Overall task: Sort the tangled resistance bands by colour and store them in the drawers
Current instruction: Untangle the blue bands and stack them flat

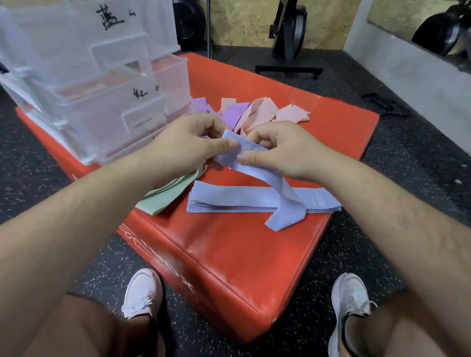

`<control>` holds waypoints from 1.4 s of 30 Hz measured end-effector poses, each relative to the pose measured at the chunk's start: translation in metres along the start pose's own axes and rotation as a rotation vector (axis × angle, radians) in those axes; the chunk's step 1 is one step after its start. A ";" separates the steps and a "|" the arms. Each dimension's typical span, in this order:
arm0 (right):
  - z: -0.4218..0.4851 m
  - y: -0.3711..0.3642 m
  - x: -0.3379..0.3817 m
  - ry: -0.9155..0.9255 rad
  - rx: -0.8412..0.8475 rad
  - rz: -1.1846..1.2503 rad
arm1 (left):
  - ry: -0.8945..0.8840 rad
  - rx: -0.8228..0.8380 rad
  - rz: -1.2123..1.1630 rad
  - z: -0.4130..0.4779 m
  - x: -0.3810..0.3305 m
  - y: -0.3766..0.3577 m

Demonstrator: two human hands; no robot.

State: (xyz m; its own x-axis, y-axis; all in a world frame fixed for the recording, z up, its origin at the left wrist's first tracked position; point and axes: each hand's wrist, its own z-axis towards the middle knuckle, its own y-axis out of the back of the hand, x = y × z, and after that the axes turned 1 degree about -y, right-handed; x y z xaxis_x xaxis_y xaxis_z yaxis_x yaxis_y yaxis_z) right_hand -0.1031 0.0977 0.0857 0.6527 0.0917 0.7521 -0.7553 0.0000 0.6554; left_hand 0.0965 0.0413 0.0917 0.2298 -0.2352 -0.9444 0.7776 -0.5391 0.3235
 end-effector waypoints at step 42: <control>-0.068 0.092 -0.112 -0.416 0.009 -0.159 | 0.098 -0.104 0.619 0.008 0.062 0.003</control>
State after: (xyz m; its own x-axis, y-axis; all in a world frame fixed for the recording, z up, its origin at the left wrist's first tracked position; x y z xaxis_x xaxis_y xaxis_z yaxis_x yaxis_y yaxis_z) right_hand -0.2501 0.1554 0.0571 0.7305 -0.3177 0.6046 -0.6444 -0.0275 0.7642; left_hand 0.1083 0.0182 0.0347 0.7036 -0.4006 -0.5869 0.5351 -0.2448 0.8085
